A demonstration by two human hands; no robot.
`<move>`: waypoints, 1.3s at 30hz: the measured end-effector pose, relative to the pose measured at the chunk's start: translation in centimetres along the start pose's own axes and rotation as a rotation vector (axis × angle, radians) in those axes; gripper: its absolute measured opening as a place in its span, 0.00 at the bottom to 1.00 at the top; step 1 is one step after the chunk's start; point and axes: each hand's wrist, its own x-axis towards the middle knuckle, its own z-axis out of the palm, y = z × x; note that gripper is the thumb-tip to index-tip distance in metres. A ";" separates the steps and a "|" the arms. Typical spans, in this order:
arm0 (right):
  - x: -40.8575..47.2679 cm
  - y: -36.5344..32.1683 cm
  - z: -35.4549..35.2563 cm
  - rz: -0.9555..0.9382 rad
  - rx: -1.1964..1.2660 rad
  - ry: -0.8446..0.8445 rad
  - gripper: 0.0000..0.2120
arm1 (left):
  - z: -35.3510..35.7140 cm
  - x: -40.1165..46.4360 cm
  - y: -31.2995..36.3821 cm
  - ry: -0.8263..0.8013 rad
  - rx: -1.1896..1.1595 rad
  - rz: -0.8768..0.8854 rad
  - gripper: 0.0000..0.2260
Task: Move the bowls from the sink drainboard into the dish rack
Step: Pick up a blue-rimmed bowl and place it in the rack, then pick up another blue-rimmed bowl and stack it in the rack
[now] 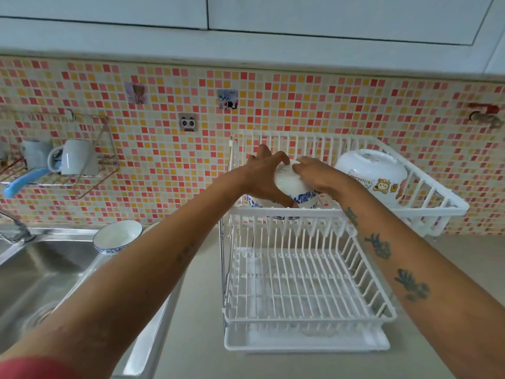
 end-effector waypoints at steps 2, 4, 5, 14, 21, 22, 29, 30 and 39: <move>-0.2 0.1 0.0 -0.012 -0.025 -0.002 0.24 | 0.0 -0.1 0.0 -0.008 0.001 0.000 0.45; -0.5 -0.2 -0.2 -0.007 -0.061 -0.025 0.24 | -0.2 -0.1 0.0 -0.017 0.003 -0.003 0.45; -0.6 -0.3 -0.3 0.000 -0.074 -0.039 0.25 | -0.3 0.0 0.0 -0.024 0.005 -0.007 0.45; -1.3 -2.8 -1.1 0.091 0.164 0.153 0.27 | -4.3 -0.5 -1.1 0.019 -0.126 0.064 0.52; -4.8 -13.4 1.5 -0.281 0.564 0.291 0.15 | -11.2 -4.8 -9.3 0.117 -0.395 0.032 0.32; -4.7 -14.9 2.9 -0.332 0.606 0.253 0.11 | -11.3 -5.6 -11.4 0.091 -0.438 -0.018 0.31; -0.2 -22.2 14.0 -0.395 0.674 -0.132 0.13 | -9.0 -11.3 -27.7 -0.109 -0.739 -0.464 0.27; 1.0 -22.7 15.9 -0.356 0.659 -0.181 0.17 | -8.4 -11.9 -30.2 -0.120 -0.764 -0.533 0.28; 10.8 -18.6 32.2 0.234 0.706 -0.347 0.25 | 1.7 -15.1 -43.6 -0.239 -0.809 -0.893 0.30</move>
